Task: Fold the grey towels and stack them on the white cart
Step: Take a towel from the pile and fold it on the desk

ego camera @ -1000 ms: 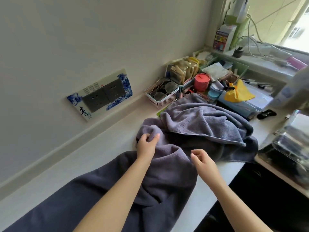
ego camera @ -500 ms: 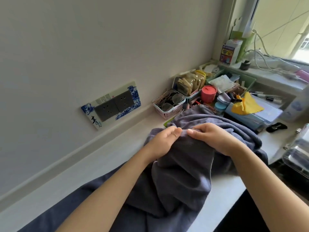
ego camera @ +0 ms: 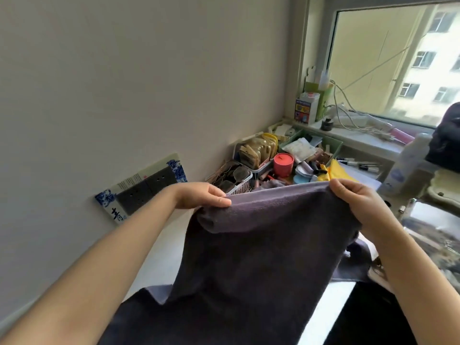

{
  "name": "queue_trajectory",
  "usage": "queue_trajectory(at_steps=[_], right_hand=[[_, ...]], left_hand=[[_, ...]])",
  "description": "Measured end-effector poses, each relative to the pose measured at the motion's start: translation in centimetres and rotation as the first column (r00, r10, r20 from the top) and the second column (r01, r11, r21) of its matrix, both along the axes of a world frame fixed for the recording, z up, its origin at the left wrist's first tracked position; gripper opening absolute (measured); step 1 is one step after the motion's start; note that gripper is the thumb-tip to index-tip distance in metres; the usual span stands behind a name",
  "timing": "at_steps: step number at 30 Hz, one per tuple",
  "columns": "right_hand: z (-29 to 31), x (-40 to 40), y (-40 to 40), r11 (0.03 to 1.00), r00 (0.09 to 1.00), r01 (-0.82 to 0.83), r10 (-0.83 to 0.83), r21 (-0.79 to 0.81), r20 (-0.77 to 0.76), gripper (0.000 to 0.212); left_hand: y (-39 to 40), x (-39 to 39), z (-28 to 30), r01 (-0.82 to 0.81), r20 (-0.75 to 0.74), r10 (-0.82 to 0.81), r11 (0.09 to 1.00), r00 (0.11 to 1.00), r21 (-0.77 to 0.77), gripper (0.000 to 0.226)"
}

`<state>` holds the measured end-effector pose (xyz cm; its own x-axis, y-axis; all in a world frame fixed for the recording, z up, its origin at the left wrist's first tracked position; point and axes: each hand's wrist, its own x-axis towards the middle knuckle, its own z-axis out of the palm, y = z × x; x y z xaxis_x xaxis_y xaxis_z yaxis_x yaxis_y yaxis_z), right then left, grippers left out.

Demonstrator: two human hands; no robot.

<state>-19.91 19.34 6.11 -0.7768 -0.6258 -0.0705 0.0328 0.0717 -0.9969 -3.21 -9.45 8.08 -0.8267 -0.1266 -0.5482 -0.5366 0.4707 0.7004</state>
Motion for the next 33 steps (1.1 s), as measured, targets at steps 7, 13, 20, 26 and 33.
queue_trajectory(at_steps=[7, 13, 20, 26, 33], right_hand=[[-0.4, -1.4, 1.1, 0.994, 0.994, 0.108, -0.108, -0.020, -0.022, 0.075], [0.3, -0.7, 1.2, 0.981, 0.981, 0.192, -0.192, -0.009, -0.007, 0.053], [-0.4, 0.4, 1.1, 0.986, 0.983, 0.160, -0.163, 0.035, 0.090, 0.026], [0.3, 7.5, -2.7, 0.991, 0.964, -0.102, 0.119, -0.081, 0.239, 0.023], [1.1, 22.6, -8.4, 0.873, 0.803, -0.423, 0.485, -0.244, 0.347, 0.023]], left_hand=[[-3.1, -4.9, 2.5, -0.255, -0.197, 0.211, 0.937, 0.957, -0.238, 0.016], [-1.0, -8.7, 2.5, -0.555, -0.574, 0.347, 0.798, 0.741, -0.234, 0.027], [-0.7, -7.1, 1.6, -0.520, -0.532, 0.407, 0.851, 0.742, -0.074, 0.030], [-2.4, 1.3, 2.0, -0.525, -0.548, 0.449, 0.851, 0.706, 0.021, 0.030], [-2.9, 17.0, 2.4, -0.551, -0.488, 0.784, 0.618, 0.383, 0.561, 0.028]])
